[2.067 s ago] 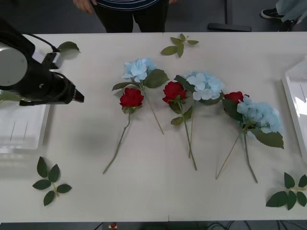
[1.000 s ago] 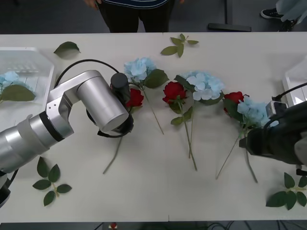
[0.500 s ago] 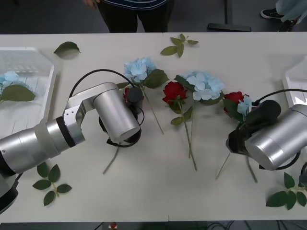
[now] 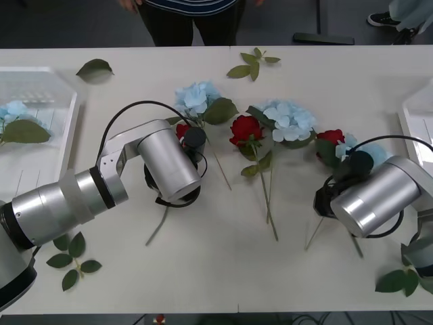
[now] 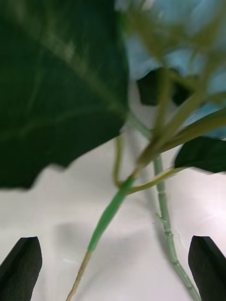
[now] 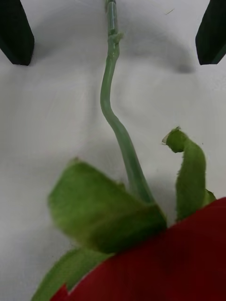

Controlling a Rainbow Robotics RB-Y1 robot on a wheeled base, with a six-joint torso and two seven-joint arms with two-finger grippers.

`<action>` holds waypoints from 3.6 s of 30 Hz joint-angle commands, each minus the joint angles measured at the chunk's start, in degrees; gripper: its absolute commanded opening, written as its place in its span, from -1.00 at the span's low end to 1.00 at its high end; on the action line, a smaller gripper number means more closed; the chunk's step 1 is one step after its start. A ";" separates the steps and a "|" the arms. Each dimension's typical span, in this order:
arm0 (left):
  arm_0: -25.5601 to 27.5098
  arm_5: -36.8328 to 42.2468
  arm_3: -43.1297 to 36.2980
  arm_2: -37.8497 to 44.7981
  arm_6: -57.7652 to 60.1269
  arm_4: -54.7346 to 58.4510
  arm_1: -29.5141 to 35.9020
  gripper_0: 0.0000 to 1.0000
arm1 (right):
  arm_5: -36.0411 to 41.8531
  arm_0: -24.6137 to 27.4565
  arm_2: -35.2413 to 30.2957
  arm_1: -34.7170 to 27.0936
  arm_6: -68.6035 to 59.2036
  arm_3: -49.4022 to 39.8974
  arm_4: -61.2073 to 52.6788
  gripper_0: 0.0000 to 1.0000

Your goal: Place the red flowers into the right box and the blue flowers into the left box. If a person shows an open palm, hand one flower to the person first, then continue sorting.

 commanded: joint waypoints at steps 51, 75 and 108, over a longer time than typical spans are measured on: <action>13.86 -1.89 -35.90 35.88 -22.63 24.07 13.41 -1.00 | 9.88 -2.05 -9.46 -1.75 -1.32 -8.89 -6.63 -1.00; 8.41 -24.56 -36.34 33.41 -25.36 29.78 0.66 -1.00 | 24.87 -3.55 -27.74 -19.15 3.60 -28.23 -33.35 -1.00; 8.50 -30.98 -36.43 29.20 -25.10 30.40 1.98 -1.00 | -11.12 -3.28 -5.76 -7.73 8.26 13.26 1.63 -1.00</action>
